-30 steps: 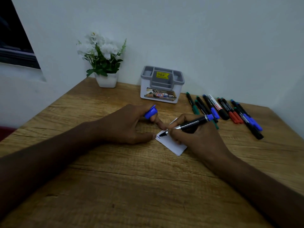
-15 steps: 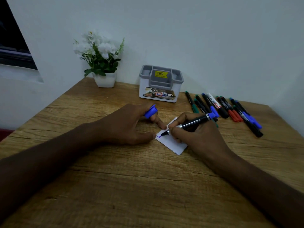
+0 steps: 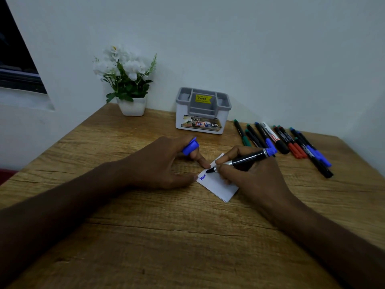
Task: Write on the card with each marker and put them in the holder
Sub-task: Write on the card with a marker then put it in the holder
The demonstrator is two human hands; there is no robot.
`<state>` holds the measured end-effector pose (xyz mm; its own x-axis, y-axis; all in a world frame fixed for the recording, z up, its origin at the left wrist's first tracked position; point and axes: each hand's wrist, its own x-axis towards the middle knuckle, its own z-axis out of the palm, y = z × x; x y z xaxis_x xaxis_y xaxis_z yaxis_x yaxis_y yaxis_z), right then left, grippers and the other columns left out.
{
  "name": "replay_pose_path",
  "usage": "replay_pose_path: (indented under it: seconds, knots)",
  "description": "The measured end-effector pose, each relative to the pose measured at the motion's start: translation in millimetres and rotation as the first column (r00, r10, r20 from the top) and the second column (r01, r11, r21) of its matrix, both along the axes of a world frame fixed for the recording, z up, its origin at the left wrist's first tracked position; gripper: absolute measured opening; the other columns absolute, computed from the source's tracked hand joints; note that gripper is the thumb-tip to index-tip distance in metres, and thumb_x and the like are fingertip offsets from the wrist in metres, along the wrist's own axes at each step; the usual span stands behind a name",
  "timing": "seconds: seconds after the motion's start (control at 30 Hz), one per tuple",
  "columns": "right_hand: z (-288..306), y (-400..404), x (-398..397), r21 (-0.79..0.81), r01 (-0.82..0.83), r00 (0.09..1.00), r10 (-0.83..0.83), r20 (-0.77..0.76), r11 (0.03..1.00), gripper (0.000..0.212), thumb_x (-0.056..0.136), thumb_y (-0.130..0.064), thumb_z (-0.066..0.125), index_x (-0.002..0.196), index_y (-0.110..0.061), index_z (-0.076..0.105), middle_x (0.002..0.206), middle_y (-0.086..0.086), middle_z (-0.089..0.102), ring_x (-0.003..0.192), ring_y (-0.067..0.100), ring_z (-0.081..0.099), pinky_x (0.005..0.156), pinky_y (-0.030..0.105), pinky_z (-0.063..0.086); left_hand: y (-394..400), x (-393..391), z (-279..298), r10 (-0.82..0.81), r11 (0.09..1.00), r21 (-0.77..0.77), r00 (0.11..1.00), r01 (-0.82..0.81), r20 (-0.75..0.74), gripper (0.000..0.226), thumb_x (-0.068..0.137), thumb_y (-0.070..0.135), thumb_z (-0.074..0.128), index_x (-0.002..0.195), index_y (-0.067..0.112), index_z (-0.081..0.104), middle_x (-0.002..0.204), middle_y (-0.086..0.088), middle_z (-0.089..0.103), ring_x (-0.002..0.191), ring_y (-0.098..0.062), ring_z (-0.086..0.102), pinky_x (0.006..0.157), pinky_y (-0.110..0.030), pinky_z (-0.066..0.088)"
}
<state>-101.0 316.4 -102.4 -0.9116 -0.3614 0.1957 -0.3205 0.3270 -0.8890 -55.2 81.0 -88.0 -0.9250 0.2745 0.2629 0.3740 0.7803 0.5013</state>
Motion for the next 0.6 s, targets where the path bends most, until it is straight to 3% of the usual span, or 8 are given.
replay_pose_path:
  seconds: [0.17, 0.47, 0.6]
  knots:
    - [0.2, 0.7, -1.1, 0.002, -0.012, 1.0, 0.012, 0.019, 1.0, 0.004, 0.081, -0.02, 0.084, 0.085, -0.022, 0.084, 0.083, -0.006, 0.081, 0.075, 0.006, 0.074, 0.069, 0.027, 0.061, -0.1, -0.2, 0.0, -0.005, 1.0, -0.009, 1.0, 0.005, 0.008, 0.041, 0.084, 0.031, 0.085, 0.116, 0.018, 0.064, 0.089, 0.026, 0.055, 0.09, 0.022, 0.053, 0.077, 0.001, 0.037]
    - [-1.1, 0.0, -1.7, -0.023, -0.002, 1.0, 0.002, 0.008, 1.0, 0.005, 0.08, -0.024, 0.084, 0.085, -0.022, 0.084, 0.087, -0.001, 0.082, 0.081, 0.014, 0.076, 0.075, 0.037, 0.064, -0.2, -0.6, -0.5, 0.001, 1.0, -0.011, 1.0, -0.001, 0.016, 0.04, 0.085, 0.033, 0.085, 0.115, 0.021, 0.062, 0.095, 0.024, 0.057, 0.096, 0.021, 0.052, 0.078, 0.002, 0.037]
    - [-1.3, 0.1, -2.9, -0.044, 0.0, 1.0, 0.0, 0.002, 0.999, 0.003, 0.083, -0.017, 0.082, 0.082, -0.02, 0.082, 0.08, -0.002, 0.08, 0.075, 0.012, 0.075, 0.068, 0.03, 0.063, -0.6, -0.8, -1.3, 0.011, 1.0, -0.017, 1.0, -0.011, 0.025, 0.044, 0.085, 0.033, 0.084, 0.121, 0.017, 0.062, 0.095, 0.027, 0.054, 0.097, 0.024, 0.049, 0.078, 0.004, 0.035]
